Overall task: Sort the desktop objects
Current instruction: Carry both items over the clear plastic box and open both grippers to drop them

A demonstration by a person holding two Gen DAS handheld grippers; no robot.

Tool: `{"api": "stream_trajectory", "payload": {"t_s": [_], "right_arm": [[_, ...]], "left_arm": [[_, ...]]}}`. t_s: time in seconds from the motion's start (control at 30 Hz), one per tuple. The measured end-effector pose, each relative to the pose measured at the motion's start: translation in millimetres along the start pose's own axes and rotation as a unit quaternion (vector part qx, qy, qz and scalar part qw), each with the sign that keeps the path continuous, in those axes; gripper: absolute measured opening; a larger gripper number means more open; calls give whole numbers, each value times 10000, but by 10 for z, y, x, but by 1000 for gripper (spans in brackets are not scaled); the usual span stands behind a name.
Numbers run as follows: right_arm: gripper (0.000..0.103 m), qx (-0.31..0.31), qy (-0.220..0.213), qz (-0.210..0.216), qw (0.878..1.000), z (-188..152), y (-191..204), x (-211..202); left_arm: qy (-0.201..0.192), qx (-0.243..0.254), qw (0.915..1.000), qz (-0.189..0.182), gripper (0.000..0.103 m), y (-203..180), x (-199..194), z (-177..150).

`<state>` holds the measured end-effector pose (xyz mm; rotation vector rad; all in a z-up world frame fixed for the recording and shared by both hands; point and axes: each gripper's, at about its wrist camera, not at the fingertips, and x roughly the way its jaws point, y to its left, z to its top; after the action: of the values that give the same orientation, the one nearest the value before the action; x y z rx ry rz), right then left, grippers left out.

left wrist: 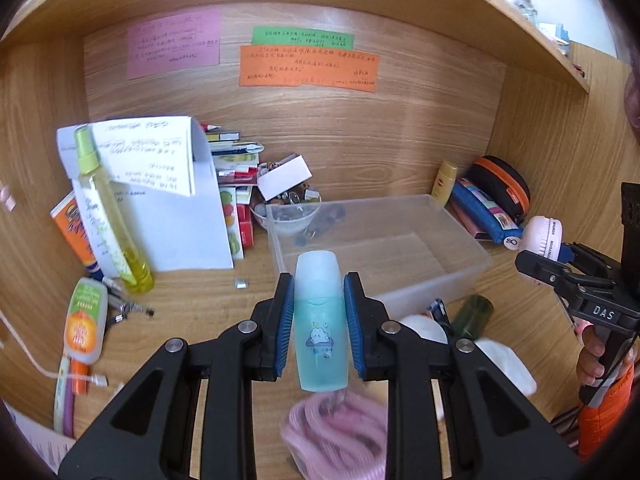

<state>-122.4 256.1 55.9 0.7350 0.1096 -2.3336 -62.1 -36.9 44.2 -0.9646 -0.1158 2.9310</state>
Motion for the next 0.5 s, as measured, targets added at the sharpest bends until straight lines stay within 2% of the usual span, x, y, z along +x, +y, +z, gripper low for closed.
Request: {"api": "stream_trajectory", "payload": {"t_s": [0.1,0.23,0.5], "right_arm": [[61,-52,-46,29,10000,110,35,103],[61,-60,117,208,9997,276,38,305],[61,-167,408,-53,9990,488,-10,795]], "left_arm": [[123,-14,9999,-11,25,31,156,100],[200,18,9998,-33,25,55,323,231],[450,258,9986,-109,25,13,681,407]]}}
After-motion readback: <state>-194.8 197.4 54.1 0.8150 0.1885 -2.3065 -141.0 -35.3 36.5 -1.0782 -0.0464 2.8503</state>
